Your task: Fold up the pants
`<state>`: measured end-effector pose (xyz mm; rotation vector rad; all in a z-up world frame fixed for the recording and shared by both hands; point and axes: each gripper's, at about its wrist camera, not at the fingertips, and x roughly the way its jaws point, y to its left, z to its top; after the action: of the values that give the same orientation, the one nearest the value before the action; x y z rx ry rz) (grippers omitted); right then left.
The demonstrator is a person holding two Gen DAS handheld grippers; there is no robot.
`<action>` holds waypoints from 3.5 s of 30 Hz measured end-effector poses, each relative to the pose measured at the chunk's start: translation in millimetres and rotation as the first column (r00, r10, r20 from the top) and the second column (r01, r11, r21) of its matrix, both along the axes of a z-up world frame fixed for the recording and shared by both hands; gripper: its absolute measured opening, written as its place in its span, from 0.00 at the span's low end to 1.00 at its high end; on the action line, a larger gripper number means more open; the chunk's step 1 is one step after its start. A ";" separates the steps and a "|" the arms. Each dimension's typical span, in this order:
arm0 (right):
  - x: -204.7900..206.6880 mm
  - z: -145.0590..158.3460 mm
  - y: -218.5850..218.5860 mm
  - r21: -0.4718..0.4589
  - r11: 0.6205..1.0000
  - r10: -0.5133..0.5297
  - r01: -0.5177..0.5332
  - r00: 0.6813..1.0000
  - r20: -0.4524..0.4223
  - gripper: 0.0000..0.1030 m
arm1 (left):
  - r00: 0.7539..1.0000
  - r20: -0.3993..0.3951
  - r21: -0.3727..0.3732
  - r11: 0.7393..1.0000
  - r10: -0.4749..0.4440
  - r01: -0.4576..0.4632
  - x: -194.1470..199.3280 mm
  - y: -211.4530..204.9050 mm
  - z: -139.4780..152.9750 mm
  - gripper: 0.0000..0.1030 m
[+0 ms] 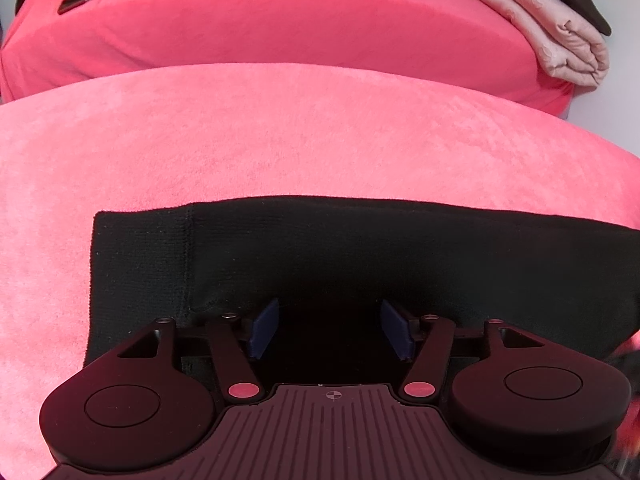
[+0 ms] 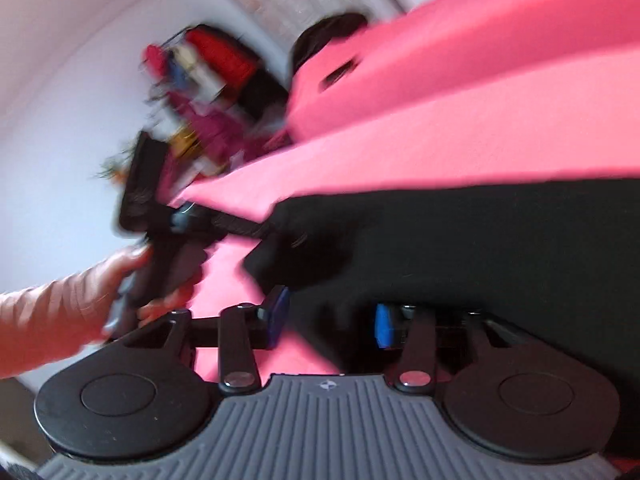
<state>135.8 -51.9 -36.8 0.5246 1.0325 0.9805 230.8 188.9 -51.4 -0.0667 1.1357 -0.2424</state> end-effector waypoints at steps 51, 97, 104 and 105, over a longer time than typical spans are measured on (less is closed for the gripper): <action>-69.5 36.7 -196.8 -0.501 0.523 -0.527 0.689 0.724 0.446 0.84 | 0.986 0.084 -0.006 0.990 -0.142 0.143 -16.9 -107.2 38.6 1.00; -117.7 17.2 -337.4 -0.216 0.164 -0.986 0.963 0.168 0.002 0.94 | 0.986 0.025 0.032 0.986 -0.162 0.161 -14.2 -124.7 4.2 1.00; -100.3 12.0 -346.6 -0.168 0.161 -0.986 0.973 0.166 0.018 0.96 | 0.986 0.026 0.032 0.986 -0.165 0.164 -14.6 -124.6 3.6 1.00; -99.2 11.8 -346.7 -0.158 0.161 -0.986 0.974 0.166 0.019 0.98 | 0.986 0.026 0.032 0.986 -0.165 0.164 -14.6 -124.5 3.6 1.00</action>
<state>36.6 -398.6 -25.1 0.9618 0.5603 -0.3626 216.2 64.4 -47.8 0.0571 1.1167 -0.3719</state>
